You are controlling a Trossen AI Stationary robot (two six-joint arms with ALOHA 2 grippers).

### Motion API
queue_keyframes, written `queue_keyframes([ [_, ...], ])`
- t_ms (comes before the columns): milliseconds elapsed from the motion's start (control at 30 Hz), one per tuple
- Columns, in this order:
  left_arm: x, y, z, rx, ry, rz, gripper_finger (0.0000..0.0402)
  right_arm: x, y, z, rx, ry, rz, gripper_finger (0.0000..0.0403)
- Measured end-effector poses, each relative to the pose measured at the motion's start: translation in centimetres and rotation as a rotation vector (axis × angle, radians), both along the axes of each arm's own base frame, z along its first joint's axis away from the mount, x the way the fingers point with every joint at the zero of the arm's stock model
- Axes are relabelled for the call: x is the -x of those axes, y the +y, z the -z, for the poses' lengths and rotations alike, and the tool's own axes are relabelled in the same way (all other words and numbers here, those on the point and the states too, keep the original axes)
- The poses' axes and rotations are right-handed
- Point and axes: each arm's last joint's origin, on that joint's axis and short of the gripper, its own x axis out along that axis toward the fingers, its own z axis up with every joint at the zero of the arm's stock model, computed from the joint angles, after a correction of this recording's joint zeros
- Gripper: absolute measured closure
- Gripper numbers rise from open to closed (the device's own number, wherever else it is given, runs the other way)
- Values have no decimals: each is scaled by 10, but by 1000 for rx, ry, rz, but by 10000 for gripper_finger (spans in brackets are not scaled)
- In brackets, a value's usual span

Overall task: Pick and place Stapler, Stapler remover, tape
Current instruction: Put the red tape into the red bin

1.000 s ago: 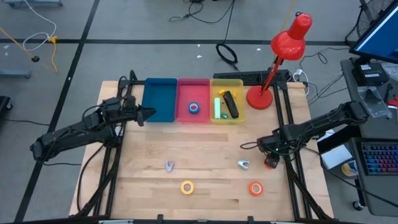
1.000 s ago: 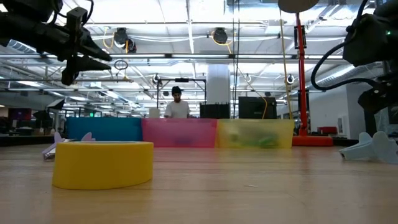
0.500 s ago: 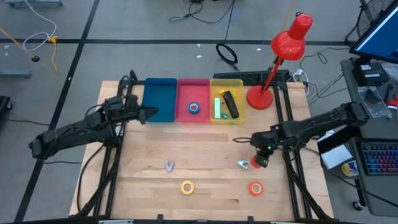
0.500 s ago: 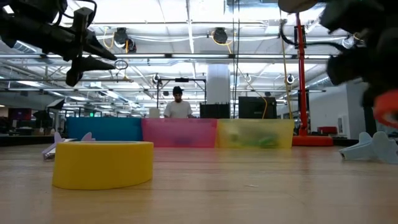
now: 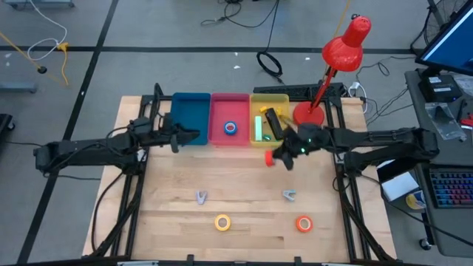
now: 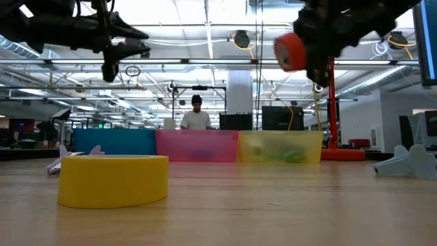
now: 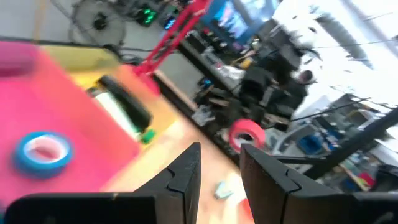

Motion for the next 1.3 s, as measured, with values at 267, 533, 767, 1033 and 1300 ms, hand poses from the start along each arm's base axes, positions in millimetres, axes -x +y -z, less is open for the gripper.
queue_keyframes([
  [267, -20, -9, -1, -26, -89, 73, 291, -42, -34, -7, 20, -377, 110, 374],
  [533, -37, -15, 2, -32, -140, 68, 291, -101, -45, -16, -21, -428, 60, 374],
  [767, -55, -19, -11, -45, -162, 95, 291, -146, -58, -31, -25, -370, -26, 374],
  [1033, -70, -18, -25, -97, -171, 93, 291, -167, -68, -38, 3, -356, -72, 374],
  [1300, -71, -16, -23, -89, -145, 37, 291, -167, -74, -38, 18, -353, -41, 374],
])
